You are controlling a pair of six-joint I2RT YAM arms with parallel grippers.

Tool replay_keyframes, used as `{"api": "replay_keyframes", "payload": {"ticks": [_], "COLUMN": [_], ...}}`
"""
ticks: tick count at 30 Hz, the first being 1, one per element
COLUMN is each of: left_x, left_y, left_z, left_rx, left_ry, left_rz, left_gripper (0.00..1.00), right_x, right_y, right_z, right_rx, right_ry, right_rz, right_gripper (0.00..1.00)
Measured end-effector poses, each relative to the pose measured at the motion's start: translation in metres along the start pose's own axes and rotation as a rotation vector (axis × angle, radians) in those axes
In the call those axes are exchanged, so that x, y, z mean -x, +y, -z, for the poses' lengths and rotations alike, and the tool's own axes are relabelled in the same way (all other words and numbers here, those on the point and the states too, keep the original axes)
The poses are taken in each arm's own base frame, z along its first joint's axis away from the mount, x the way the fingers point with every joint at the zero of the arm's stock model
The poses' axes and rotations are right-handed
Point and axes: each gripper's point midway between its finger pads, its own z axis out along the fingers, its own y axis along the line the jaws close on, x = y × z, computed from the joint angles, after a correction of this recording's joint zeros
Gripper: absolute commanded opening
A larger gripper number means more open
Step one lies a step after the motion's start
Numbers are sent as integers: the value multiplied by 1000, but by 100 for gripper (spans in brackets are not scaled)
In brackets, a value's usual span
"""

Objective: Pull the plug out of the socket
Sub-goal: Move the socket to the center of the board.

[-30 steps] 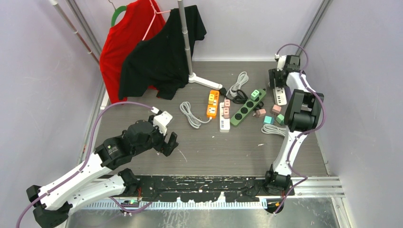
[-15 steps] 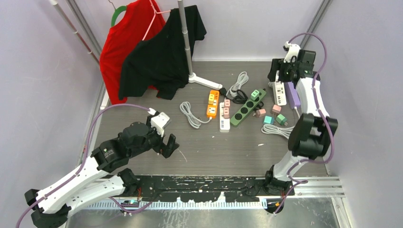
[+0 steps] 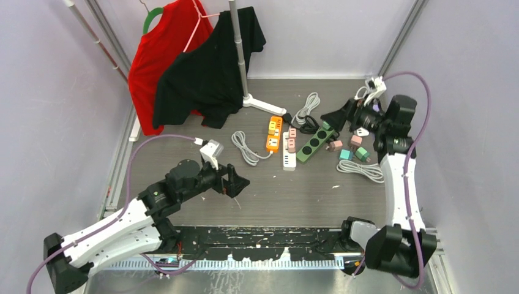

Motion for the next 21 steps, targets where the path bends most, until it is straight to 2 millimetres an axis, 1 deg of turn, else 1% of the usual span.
{"api": "replay_keyframes", "payload": {"ticks": [1,4,5,7,11,14,17,19,21], "left_x": [-1,-7,-9,-11,1,17,27,25,20], "left_y": [1,6,8,13,19,22,29,35,44], "left_z": [-5,-23,-29,-40,-72,-102,-132,-149,-167], "left_rx": [5,39,53,83,135,169,198,219,257], "left_ry": [-1,24,34,59,97,116,142,172,217], "left_rz": [14,48,55,59,62,65,49,29,3], "left_gripper": [99,100,100,99,97,95,94,92,82], "right_x": [-8,-46,-58,-73,-80,-83,-84,-84,-85], "right_y": [5,16,16,10,-2,-4,-4,-5,-6], "right_z": [3,10,12,13,12,13,14,14,13], "right_rx": [19,63,73,71,52,48,46,45,43], "right_ry": [-5,16,30,50,66,75,84,91,96], "right_rz": [0,-41,-65,-108,-138,-131,-120,-118,-114], "right_gripper": [92,92,92,92,92,92,92,92,92]}}
